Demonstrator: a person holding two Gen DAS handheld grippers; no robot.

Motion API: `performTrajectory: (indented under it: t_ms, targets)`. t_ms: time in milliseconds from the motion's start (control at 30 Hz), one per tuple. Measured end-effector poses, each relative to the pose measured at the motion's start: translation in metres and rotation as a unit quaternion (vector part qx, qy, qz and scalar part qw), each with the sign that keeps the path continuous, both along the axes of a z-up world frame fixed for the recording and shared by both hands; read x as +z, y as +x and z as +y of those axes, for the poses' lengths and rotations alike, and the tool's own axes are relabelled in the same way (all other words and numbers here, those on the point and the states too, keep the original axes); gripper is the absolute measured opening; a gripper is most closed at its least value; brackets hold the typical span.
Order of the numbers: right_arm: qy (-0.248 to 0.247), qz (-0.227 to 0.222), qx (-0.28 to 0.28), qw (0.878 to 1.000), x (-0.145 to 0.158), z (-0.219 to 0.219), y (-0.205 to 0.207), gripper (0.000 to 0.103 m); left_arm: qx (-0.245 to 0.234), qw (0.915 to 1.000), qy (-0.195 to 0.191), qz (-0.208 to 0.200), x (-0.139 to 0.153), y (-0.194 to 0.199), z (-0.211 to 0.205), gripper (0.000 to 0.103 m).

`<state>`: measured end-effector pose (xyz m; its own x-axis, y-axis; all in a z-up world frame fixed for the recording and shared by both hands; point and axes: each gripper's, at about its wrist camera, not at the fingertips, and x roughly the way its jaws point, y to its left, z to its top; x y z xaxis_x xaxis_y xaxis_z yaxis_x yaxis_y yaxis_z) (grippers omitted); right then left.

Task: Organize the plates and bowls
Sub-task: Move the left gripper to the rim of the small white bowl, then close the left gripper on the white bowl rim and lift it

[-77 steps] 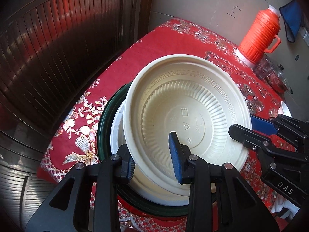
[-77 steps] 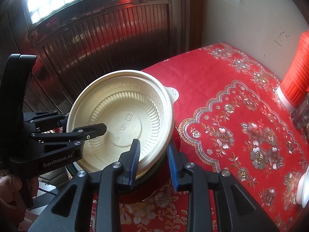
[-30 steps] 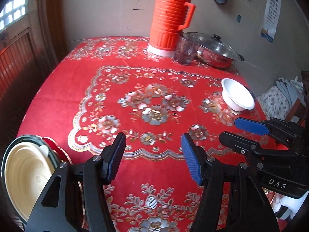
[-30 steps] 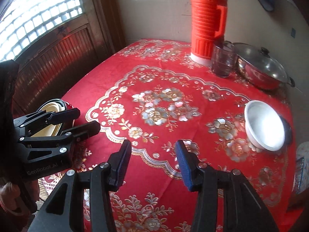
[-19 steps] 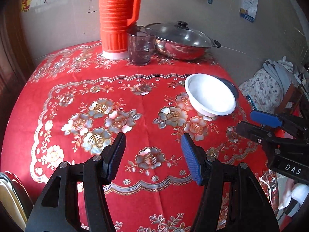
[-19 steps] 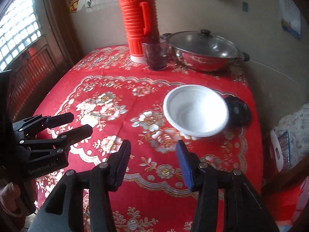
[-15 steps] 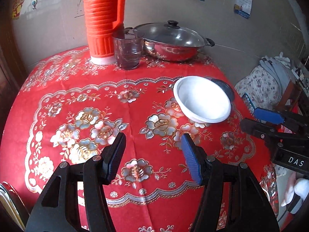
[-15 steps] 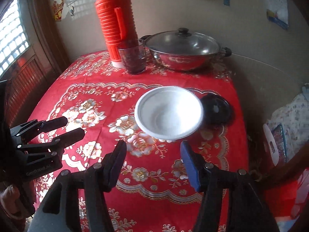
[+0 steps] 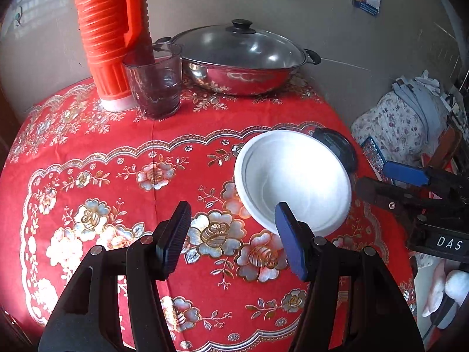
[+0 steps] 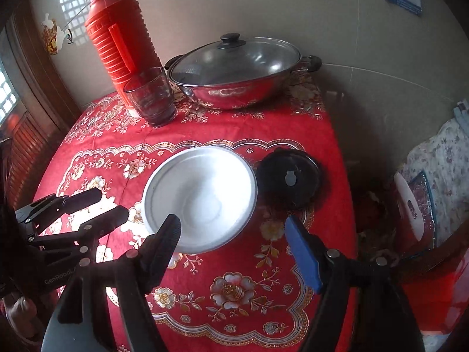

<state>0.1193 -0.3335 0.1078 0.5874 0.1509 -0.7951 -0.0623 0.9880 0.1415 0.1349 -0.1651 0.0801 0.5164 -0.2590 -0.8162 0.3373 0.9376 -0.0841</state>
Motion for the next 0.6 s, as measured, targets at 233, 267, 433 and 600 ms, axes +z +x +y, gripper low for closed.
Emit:
performTrajectory:
  t_ms: [233, 267, 433, 600]
  targets:
    - [0.012, 0.027, 0.004, 1.000, -0.013, 0.002, 0.019, 0.074, -0.007, 0.9997, 0.003, 0.024, -0.014, 0.023, -0.015, 0.060]
    - [0.011, 0.029, 0.006, 0.999, -0.015, 0.003, 0.020, 0.074, -0.008, 0.9996, 0.004, 0.028, -0.017, 0.025, -0.017, 0.060]
    - [0.013, 0.041, 0.004, 0.999, -0.024, 0.004, 0.026, 0.074, -0.018, 0.9991, 0.008, 0.037, -0.027, 0.036, -0.028, 0.060]
    - [0.028, 0.046, -0.007, 0.999, -0.033, -0.001, 0.027, 0.070, -0.035, 0.9985, 0.020, 0.038, -0.031, 0.046, -0.037, 0.060]
